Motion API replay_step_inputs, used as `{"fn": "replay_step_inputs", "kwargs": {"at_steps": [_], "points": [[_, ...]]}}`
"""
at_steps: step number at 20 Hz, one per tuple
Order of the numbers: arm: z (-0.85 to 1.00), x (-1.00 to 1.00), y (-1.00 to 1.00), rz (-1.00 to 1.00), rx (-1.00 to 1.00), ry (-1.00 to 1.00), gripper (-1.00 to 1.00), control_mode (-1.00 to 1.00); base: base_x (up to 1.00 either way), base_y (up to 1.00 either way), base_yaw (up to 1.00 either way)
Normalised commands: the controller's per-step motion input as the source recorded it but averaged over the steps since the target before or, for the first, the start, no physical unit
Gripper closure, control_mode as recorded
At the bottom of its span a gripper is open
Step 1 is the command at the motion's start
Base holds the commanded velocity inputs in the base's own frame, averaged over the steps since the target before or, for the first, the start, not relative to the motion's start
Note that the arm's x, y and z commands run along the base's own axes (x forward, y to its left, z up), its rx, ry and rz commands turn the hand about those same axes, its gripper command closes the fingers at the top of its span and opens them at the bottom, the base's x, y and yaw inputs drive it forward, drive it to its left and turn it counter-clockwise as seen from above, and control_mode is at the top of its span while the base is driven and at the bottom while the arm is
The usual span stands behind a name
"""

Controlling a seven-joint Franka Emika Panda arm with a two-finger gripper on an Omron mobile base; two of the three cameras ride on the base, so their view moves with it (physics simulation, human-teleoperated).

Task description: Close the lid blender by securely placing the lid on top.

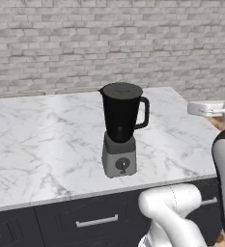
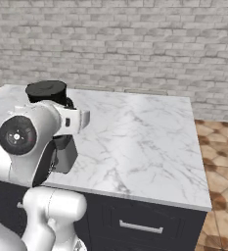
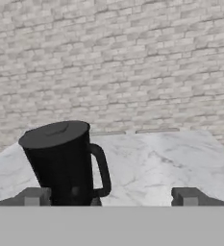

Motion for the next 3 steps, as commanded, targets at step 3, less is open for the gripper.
{"fn": "replay_step_inputs", "kwargs": {"at_steps": [3], "points": [[0.0, -0.16, -0.26, -0.01, 0.0, -0.04, -1.0, -1.0, 0.0, 0.0, 0.0]]}}
